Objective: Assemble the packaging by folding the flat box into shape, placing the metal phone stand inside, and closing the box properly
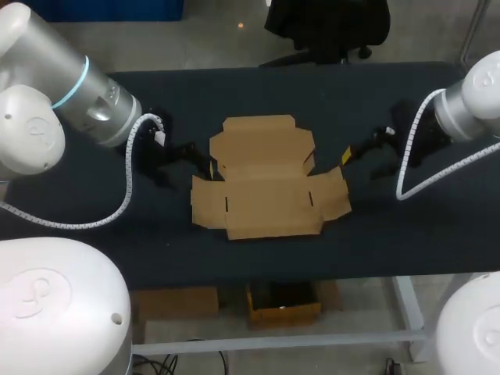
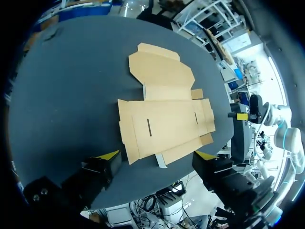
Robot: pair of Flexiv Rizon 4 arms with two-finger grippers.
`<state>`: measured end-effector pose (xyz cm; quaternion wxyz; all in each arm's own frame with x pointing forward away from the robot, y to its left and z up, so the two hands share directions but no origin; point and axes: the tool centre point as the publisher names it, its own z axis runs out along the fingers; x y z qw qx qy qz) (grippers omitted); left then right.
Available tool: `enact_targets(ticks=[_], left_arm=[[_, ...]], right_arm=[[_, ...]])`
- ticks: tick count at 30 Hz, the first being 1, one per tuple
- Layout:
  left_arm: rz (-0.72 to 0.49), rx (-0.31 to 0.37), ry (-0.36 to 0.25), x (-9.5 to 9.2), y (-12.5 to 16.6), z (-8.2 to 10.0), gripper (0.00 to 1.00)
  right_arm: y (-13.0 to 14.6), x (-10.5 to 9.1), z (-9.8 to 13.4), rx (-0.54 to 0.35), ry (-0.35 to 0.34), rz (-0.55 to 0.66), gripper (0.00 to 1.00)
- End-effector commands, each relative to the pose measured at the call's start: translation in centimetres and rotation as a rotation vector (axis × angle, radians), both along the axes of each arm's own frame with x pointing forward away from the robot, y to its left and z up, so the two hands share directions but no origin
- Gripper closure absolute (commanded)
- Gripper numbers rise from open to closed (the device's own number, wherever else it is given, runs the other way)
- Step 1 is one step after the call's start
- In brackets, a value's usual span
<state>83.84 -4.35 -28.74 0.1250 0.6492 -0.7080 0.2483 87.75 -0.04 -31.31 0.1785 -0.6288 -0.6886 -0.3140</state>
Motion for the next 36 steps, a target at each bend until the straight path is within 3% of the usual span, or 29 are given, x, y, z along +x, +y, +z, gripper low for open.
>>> enact_targets(ticks=[1,6,10,18,25,36], left_arm=[[0.000,0.002,0.001,0.0,0.0,0.0,0.00],[0.000,0.002,0.001,0.0,0.0,0.0,0.00],[-0.018,-0.037,-0.039,-0.1,-0.1,0.8,0.00],[-0.045,-0.075,-0.074,0.7,-0.3,1.2,0.00],[-0.062,-0.070,-0.097,1.8,-0.9,1.7,0.00],[-0.078,-0.064,-0.101,4.0,-1.2,1.7,0.00]], right_arm=[[-0.3,0.0,0.1,0.062,0.002,0.018,0.00],[-0.3,0.0,0.1,0.062,0.002,0.018,0.00],[-0.3,0.3,0.2,0.069,-0.028,0.022,0.00],[-1.0,2.1,-0.2,0.130,-0.052,0.027,0.00],[-1.1,4.7,0.0,0.151,-0.065,0.023,0.00],[0.2,8.9,-1.1,0.207,-0.011,0.033,0.00]])
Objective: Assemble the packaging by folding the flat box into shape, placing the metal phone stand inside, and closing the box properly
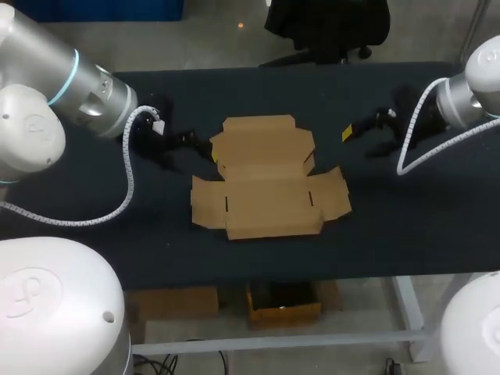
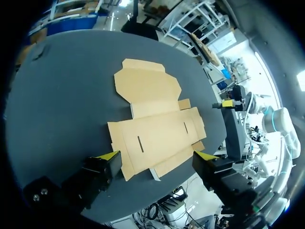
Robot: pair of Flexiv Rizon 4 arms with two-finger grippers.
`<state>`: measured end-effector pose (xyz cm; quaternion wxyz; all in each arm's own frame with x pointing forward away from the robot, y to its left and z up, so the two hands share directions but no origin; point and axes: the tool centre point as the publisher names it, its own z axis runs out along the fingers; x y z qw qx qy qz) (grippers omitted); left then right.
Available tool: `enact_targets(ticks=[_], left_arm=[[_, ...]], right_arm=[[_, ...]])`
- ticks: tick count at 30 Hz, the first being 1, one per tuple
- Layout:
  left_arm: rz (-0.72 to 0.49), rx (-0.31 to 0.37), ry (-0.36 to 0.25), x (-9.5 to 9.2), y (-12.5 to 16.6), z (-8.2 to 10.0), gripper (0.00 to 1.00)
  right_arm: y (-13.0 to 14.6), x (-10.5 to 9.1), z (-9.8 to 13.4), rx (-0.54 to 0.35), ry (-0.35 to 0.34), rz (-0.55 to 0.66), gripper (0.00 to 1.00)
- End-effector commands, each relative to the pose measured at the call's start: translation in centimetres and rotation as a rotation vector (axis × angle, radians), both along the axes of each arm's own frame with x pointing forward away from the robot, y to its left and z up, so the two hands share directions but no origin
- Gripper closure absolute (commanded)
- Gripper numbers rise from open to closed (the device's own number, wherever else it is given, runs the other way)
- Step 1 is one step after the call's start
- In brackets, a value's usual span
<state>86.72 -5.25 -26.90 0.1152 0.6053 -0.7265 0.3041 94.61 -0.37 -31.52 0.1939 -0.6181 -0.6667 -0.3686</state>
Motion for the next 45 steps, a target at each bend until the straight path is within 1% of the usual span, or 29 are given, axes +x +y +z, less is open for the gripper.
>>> enact_targets(ticks=[1,8,14,16,30,34,35,40,45], left_arm=[[-0.016,0.008,0.011,1.3,-0.4,-0.1,0.00],[-0.029,0.021,0.018,2.8,-0.2,-0.2,0.00],[-0.028,0.019,0.028,3.5,-0.1,-0.2,0.00],[-0.028,0.019,0.040,3.9,-0.1,0.0,0.00],[-0.028,0.019,0.040,3.9,-0.1,0.0,0.00],[-0.065,-0.005,0.027,4.7,-1.1,-0.4,0.00],[-0.068,-0.007,0.022,4.8,-1.1,-0.4,0.00],[-0.063,-0.024,0.007,5.3,-0.9,0.1,0.00],[-0.061,-0.028,0.003,5.6,-0.9,0.1,0.00]], right_arm=[[0.7,2.3,-1.0,0.095,0.031,0.061,0.00],[1.4,4.1,-1.8,0.116,0.052,0.064,0.00],[2.1,4.9,-1.9,0.118,0.067,0.070,0.00],[2.1,4.9,-1.9,0.118,0.067,0.070,0.00],[2.1,4.9,-1.9,0.118,0.067,0.070,0.00],[2.2,6.2,-2.6,0.142,0.054,0.060,0.00],[2.4,6.5,-2.8,0.122,0.056,0.052,0.00],[3.0,8.2,-3.6,0.120,0.073,0.059,0.00],[3.6,9.0,-4.3,0.151,0.094,0.052,0.00]])
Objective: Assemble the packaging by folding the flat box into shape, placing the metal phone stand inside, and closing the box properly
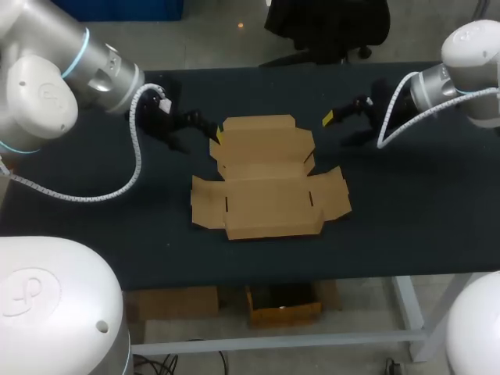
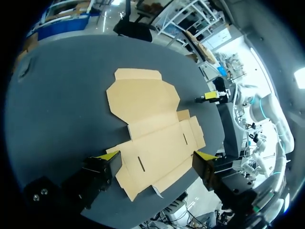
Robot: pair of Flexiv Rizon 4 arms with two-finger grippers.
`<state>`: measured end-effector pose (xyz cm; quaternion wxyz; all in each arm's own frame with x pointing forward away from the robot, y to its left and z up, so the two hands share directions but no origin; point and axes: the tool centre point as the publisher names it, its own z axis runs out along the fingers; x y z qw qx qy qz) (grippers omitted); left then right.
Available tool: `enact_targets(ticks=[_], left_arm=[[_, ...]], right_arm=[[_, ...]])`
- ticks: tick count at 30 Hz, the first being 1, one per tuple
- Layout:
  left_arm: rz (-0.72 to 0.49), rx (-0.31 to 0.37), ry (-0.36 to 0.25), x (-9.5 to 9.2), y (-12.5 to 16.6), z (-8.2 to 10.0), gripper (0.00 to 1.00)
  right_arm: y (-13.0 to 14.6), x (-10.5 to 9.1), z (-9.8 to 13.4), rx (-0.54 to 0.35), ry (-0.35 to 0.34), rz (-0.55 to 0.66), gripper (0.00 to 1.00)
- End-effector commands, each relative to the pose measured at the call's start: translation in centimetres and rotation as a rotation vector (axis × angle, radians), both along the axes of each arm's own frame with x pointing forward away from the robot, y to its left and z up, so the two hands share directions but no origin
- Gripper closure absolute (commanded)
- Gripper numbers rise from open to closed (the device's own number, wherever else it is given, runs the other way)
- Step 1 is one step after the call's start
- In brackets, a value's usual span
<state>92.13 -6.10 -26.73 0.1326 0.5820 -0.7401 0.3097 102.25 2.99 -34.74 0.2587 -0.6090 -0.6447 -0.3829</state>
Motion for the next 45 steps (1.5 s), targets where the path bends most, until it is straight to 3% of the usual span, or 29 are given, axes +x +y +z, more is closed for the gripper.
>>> enact_targets(ticks=[1,5,7,12,15,27,45], left_arm=[[-0.003,-0.001,0.001,0.3,0.0,0.0,0.00],[-0.005,-0.003,-0.002,0.6,-0.1,0.1,0.00],[-0.005,-0.006,-0.004,0.7,-0.1,0.1,0.00],[-0.009,-0.011,-0.009,0.8,0.0,0.3,0.00],[-0.010,-0.011,-0.012,0.8,0.1,0.5,0.00],[-0.012,-0.015,-0.022,0.6,0.5,0.7,0.00],[-0.009,-0.018,-0.036,0.6,0.8,1.1,0.00]], right_arm=[[0.3,1.4,-1.1,0.041,0.028,0.023,0.05],[0.8,1.6,-1.3,0.052,0.041,0.016,0.16],[1.0,1.6,-1.5,0.054,0.045,0.014,0.25],[1.4,1.6,-1.9,0.058,0.051,0.018,0.29],[1.9,1.6,-2.3,0.051,0.046,0.027,0.39],[2.1,2.2,-3.8,0.047,0.038,0.026,0.30],[3.9,3.6,-5.7,0.102,0.081,0.027,0.40]])
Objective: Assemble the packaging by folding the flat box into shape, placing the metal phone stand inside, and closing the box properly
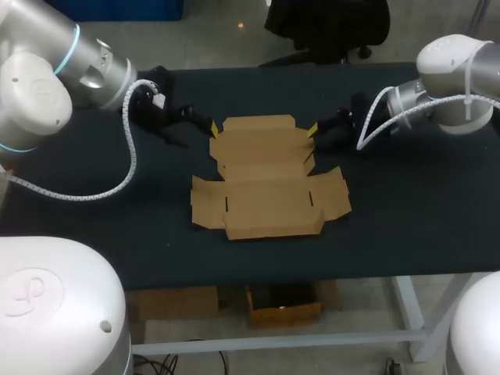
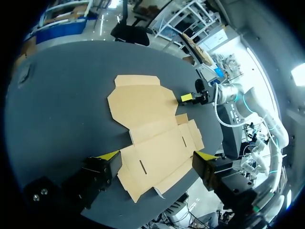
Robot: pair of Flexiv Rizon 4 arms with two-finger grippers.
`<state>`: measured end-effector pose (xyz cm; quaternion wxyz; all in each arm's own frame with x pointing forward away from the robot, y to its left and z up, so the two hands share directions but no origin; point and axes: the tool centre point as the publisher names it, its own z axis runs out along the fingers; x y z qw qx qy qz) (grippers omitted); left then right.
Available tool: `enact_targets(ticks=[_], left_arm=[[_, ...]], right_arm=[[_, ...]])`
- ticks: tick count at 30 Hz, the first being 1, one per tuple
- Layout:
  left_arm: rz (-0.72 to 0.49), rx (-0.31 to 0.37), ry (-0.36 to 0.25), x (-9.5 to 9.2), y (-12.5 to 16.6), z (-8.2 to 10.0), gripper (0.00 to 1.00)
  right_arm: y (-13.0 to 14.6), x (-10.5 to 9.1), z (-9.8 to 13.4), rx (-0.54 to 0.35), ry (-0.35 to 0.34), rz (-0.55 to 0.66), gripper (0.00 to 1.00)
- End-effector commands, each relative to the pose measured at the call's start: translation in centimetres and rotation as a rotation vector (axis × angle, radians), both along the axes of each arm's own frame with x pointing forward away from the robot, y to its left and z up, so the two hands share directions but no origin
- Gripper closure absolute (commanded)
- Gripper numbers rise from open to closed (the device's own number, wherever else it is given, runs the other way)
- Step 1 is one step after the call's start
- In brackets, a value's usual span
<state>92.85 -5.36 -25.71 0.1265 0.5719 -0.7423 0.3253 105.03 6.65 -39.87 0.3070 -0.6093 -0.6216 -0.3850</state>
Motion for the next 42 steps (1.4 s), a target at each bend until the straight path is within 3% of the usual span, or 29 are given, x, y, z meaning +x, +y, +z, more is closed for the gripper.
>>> enact_targets(ticks=[1,2,15,27,30,33,42], left_arm=[[0.000,-0.001,-0.002,-0.1,0.0,0.0,0.00],[0.000,-0.001,-0.003,-0.1,0.1,0.0,0.00],[0.004,-0.010,-0.005,-0.1,0.4,-0.1,0.00],[0.003,-0.015,-0.004,-0.1,0.7,-0.2,0.00],[0.002,-0.017,-0.003,-0.1,0.7,-0.2,0.00],[-0.002,-0.019,-0.002,-0.1,0.6,-0.3,0.00],[-0.021,-0.033,-0.001,0.0,0.6,-0.2,0.00]], right_arm=[[0.4,0.9,-0.5,0.025,0.009,0.019,0.42],[0.5,1.0,-0.5,0.029,0.009,0.017,0.50],[1.8,1.2,-0.5,0.064,0.015,0.014,0.53],[2.7,0.8,-1.0,0.095,0.027,0.016,0.63],[2.7,0.8,-1.0,0.103,0.022,0.018,0.72],[2.8,0.8,-1.0,0.121,0.010,0.022,1.00],[2.6,0.8,-0.2,0.164,-0.058,0.019,1.00]])
